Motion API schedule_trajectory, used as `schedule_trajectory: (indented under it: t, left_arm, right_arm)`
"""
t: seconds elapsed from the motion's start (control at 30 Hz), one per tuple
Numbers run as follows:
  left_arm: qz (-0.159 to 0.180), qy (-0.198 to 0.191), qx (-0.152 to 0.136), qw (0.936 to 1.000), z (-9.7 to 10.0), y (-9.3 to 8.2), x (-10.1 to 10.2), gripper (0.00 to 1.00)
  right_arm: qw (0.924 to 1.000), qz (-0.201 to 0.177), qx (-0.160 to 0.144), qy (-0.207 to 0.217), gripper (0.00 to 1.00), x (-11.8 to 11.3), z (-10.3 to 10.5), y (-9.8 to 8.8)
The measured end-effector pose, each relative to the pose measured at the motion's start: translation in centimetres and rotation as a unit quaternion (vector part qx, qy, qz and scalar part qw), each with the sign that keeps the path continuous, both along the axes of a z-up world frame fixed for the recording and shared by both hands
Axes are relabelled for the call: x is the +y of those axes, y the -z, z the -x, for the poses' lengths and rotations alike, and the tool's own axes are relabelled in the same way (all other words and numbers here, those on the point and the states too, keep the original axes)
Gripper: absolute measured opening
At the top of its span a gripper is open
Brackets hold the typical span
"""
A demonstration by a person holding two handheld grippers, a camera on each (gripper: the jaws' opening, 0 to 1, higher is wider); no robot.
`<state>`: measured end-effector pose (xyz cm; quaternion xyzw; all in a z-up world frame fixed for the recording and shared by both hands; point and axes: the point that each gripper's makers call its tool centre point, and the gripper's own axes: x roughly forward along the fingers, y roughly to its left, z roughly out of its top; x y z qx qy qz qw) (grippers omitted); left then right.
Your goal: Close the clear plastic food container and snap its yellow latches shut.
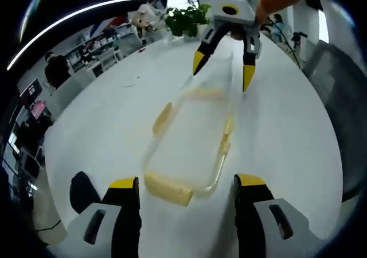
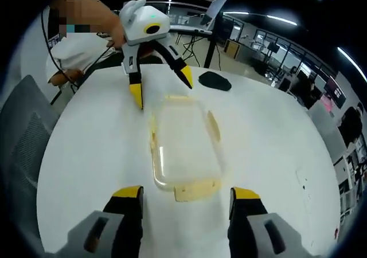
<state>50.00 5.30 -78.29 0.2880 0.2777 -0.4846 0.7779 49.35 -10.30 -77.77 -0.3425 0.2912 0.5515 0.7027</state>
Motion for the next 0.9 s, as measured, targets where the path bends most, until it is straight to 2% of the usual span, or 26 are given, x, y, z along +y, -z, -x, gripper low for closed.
schedule_trajectory:
  t: [0.3, 0.53, 0.8, 0.9]
  left_arm:
    - [-0.021, 0.025, 0.011, 0.9994, -0.5, 0.5, 0.4, 0.59]
    - [-0.038, 0.057, 0.009, 0.9976, -1.1, 0.6, 0.4, 0.58]
    - [-0.061, 0.092, 0.011, 0.9938, -1.0, 0.5, 0.5, 0.56]
    - [-0.062, 0.101, 0.024, 0.9926, -0.9, 0.5, 0.6, 0.55]
  right_arm:
    - [0.9993, 0.033, 0.008, -0.012, 0.58, -0.2, -0.8, 1.0]
    - [0.9986, 0.043, 0.019, -0.024, 0.56, 0.3, -1.0, 1.3]
    - [0.9972, 0.056, 0.025, -0.043, 0.56, 0.6, -1.1, 1.7]
    - [0.9963, 0.062, 0.031, -0.050, 0.54, 0.6, -1.1, 1.9]
